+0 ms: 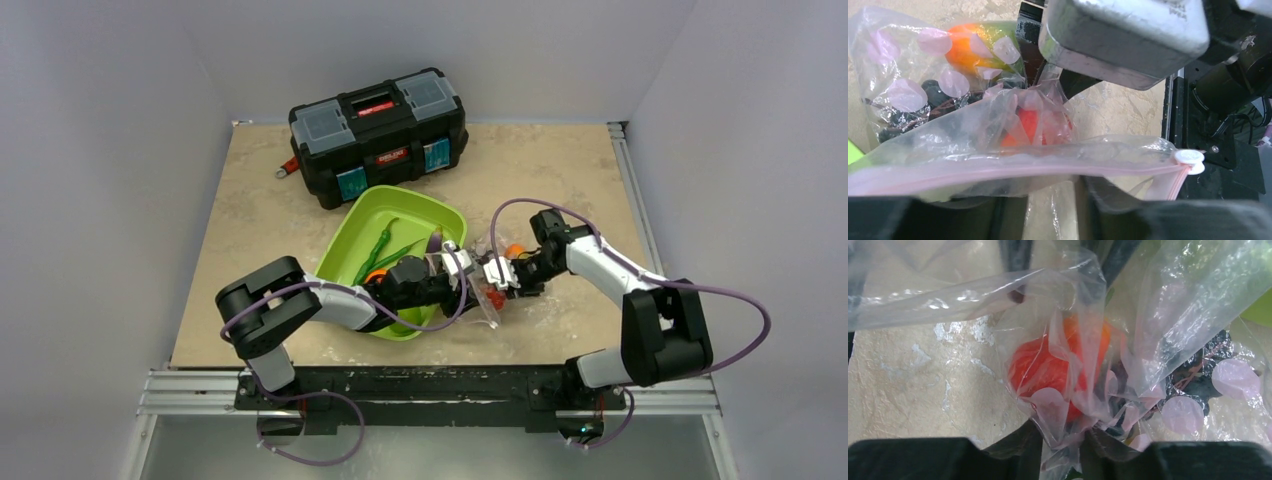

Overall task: Open the zip-top bag and remove the fake food
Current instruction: Pick up the fake fruit from the zipper food storage bag.

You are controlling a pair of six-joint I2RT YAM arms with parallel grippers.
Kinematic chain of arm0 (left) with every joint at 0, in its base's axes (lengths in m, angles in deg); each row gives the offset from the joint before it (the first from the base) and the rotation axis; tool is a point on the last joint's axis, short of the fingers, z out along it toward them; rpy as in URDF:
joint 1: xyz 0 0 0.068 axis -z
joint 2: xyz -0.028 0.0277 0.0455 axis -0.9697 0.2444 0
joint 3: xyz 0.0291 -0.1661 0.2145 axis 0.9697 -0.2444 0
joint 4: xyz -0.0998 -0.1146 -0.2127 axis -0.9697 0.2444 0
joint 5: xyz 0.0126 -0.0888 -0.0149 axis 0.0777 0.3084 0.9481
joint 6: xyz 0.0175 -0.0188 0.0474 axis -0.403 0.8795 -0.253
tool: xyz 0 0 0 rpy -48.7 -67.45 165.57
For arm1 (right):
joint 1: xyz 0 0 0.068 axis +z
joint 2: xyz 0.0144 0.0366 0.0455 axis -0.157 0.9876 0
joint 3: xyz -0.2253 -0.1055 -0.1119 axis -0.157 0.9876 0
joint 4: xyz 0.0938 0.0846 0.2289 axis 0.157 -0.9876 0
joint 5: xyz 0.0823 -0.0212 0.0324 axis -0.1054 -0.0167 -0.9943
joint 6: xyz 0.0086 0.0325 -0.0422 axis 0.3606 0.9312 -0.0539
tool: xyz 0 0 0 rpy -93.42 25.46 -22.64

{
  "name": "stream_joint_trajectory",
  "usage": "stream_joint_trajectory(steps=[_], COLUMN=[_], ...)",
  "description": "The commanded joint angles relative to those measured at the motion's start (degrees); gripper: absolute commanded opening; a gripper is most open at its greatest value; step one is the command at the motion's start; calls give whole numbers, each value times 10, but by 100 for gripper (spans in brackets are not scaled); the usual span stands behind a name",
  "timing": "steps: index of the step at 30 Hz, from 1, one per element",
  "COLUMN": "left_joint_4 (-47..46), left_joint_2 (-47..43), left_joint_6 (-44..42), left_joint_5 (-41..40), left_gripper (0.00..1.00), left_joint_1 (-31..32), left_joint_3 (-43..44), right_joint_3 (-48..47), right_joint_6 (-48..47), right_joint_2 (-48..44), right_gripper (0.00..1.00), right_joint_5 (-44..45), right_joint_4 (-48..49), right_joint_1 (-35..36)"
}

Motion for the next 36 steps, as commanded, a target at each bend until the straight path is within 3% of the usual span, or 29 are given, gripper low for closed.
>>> stream_joint_trajectory(steps=[1,3,6,18,27,36], left_joint_4=[5,5,2,44,201,215], left_joint_2=[-3,-6,-7,5,19,-19], left_joint_6=[18,25,27,-85,-197,-243], left_joint_5=[10,14,14,58,81,118], left_gripper=[25,20,20,38,38,42], left_joint_1=[-5,-9,-14,-16,-12,-14], left_joint_3=[16,12,7,33,101,81], right_joint_3=[3,5,8,23,41,67], right_joint_6=[7,8,4,-62,-101,-153], right_joint_2=[8,3,-6,-42,-62,-92], right_gripper=[25,21,15,6,5,7], right_joint_5=[8,5,-3,-45,-30,-1], right_joint_4=[11,15,17,6,-4,-37], right_joint_1=[6,6,6,7,7,7])
